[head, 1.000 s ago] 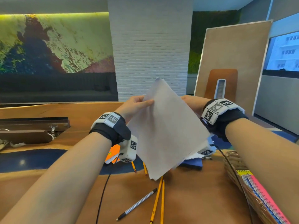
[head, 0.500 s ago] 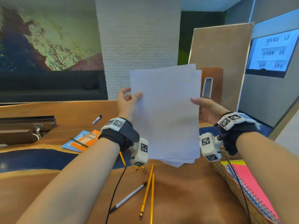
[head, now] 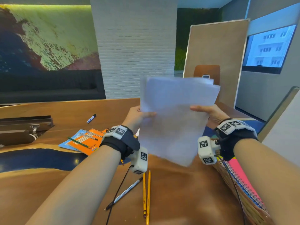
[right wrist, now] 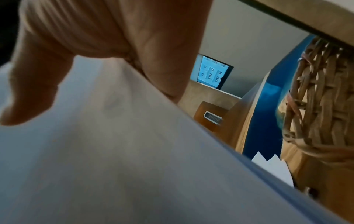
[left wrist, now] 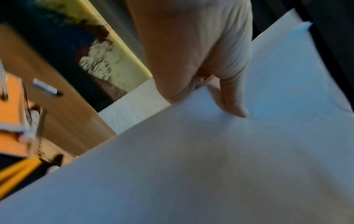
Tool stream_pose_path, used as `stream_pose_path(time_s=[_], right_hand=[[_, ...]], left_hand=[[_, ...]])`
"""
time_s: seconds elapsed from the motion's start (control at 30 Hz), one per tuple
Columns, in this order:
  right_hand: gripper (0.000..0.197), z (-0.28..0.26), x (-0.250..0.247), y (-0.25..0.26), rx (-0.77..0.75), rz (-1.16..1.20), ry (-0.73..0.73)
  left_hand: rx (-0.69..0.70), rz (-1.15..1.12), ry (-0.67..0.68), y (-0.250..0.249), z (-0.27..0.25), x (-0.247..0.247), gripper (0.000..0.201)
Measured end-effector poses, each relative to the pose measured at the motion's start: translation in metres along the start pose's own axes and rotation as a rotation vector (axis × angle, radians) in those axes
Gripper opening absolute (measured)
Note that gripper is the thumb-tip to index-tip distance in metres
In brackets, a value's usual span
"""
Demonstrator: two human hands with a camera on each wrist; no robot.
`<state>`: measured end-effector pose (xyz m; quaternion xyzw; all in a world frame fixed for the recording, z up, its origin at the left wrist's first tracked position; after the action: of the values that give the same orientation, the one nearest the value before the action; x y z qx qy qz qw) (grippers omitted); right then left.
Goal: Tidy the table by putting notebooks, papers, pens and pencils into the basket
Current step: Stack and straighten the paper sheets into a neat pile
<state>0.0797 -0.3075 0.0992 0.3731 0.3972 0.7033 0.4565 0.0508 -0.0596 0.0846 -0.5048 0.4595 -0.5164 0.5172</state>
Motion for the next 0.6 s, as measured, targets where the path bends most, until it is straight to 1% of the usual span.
stream_pose_path(time_s=[0.07, 0.1, 0.13, 0.2, 0.23, 0.27, 0.3, 0.33, 0.37, 0.43, 0.5, 0.57, 0.6], right_hand=[[0.094, -0.001, 0.000, 0.007, 0.020, -0.013, 0.040], [0.091, -0.004, 0.001, 0.009, 0.038, -0.035, 0.068], [0.085, -0.008, -0.001, 0.006, 0.067, -0.044, 0.095], [0.068, -0.019, -0.006, -0.004, 0.130, -0.075, 0.120], [0.068, -0.026, -0.008, -0.011, 0.160, -0.109, 0.116], [0.075, -0.032, -0.011, -0.020, 0.185, -0.138, 0.116], [0.081, -0.039, -0.012, -0.028, 0.204, -0.152, 0.121], [0.082, -0.044, -0.012, -0.034, 0.211, -0.153, 0.133], [0.078, -0.046, -0.013, -0.038, 0.211, -0.154, 0.142], [0.063, -0.045, -0.012, -0.037, 0.191, -0.155, 0.125], [0.049, -0.038, -0.013, -0.029, 0.133, -0.149, 0.077], [0.044, -0.030, -0.013, -0.015, 0.080, -0.143, 0.049], [0.043, -0.027, -0.012, -0.010, 0.065, -0.136, 0.040]], left_hand=[[0.010, -0.127, 0.008, -0.010, 0.000, 0.005, 0.020], [0.008, -0.151, 0.015, -0.012, -0.001, 0.006, 0.020], [0.006, -0.141, 0.029, -0.010, -0.003, 0.007, 0.021], [-0.026, -0.052, 0.072, 0.003, -0.006, 0.009, 0.026], [-0.057, 0.020, 0.094, 0.015, -0.008, 0.009, 0.028], [-0.092, 0.107, 0.119, 0.027, -0.009, 0.008, 0.032], [-0.125, 0.186, 0.142, 0.040, -0.010, 0.007, 0.039], [-0.143, 0.231, 0.161, 0.049, -0.012, 0.008, 0.047], [-0.140, 0.246, 0.169, 0.054, -0.012, 0.009, 0.054], [-0.079, 0.238, 0.163, 0.051, -0.010, 0.013, 0.061], [-0.015, 0.222, 0.137, 0.037, -0.007, 0.019, 0.060], [0.018, 0.189, 0.135, 0.022, -0.002, 0.022, 0.055], [0.013, 0.171, 0.144, 0.017, 0.000, 0.022, 0.050]])
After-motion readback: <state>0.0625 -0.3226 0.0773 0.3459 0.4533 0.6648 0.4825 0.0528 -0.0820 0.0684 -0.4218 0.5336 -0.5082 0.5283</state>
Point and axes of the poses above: each hand's wrist, its own z-axis towards the middle knuckle, its own x-axis out of the palm, y = z × x, the point moved 3 cm from there along z, towards the middle knuckle, and after that the axes turned 9 degrees about -x, right-handed, at the moved point
